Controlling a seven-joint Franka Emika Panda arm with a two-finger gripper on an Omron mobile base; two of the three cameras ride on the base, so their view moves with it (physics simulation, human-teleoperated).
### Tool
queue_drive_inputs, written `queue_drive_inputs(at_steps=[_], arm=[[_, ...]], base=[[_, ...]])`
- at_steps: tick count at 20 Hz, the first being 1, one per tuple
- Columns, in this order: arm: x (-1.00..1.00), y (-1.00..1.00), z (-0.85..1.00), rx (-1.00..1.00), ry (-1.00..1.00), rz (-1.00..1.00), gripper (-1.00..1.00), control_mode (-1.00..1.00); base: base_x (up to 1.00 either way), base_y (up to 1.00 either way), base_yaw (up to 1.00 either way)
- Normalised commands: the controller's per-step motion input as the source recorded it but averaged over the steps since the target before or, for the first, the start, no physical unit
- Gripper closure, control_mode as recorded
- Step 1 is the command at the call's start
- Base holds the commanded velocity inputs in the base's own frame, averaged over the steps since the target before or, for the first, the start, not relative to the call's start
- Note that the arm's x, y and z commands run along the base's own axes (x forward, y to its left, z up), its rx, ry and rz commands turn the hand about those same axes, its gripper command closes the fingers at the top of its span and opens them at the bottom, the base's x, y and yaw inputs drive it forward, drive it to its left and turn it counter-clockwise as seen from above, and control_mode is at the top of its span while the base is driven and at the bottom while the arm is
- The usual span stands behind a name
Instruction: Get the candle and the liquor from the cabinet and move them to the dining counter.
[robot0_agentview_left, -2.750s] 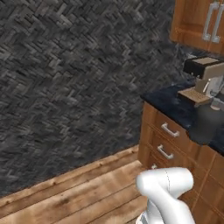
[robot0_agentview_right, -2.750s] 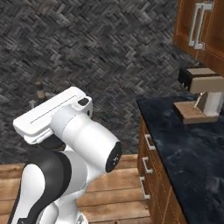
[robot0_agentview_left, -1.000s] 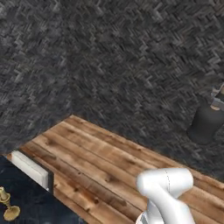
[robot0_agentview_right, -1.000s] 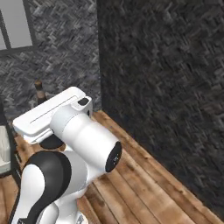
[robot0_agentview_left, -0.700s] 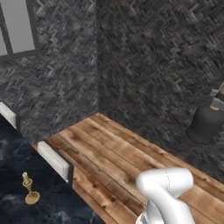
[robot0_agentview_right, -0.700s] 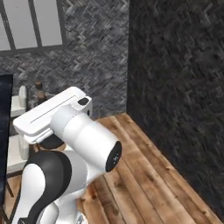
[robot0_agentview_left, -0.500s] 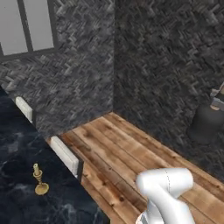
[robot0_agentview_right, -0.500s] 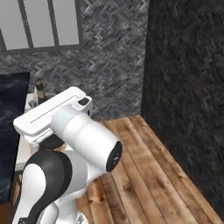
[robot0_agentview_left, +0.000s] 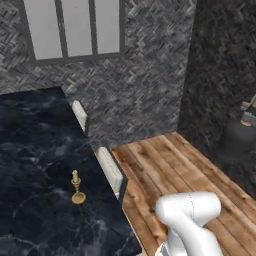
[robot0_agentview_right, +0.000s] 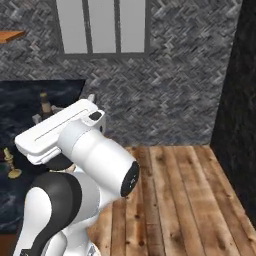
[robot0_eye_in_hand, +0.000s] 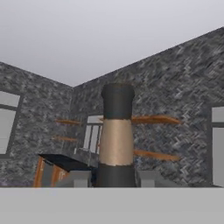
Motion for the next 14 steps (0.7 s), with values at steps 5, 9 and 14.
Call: queue_drive_inputs(at_steps=[5, 9, 14], arm=[[0.0, 0.0, 0.0, 0.0, 0.0, 0.0, 1.0, 1.0], [0.0, 0.0, 0.0, 0.0, 0.0, 0.0, 1.0, 1.0], [0.0, 0.0, 0.0, 0.0, 0.0, 0.0, 1.0, 1.0]], base=[[0.29, -0.26, 0.51], [0.22, -0.36, 0.48], [0.32, -0.3, 0.49]])
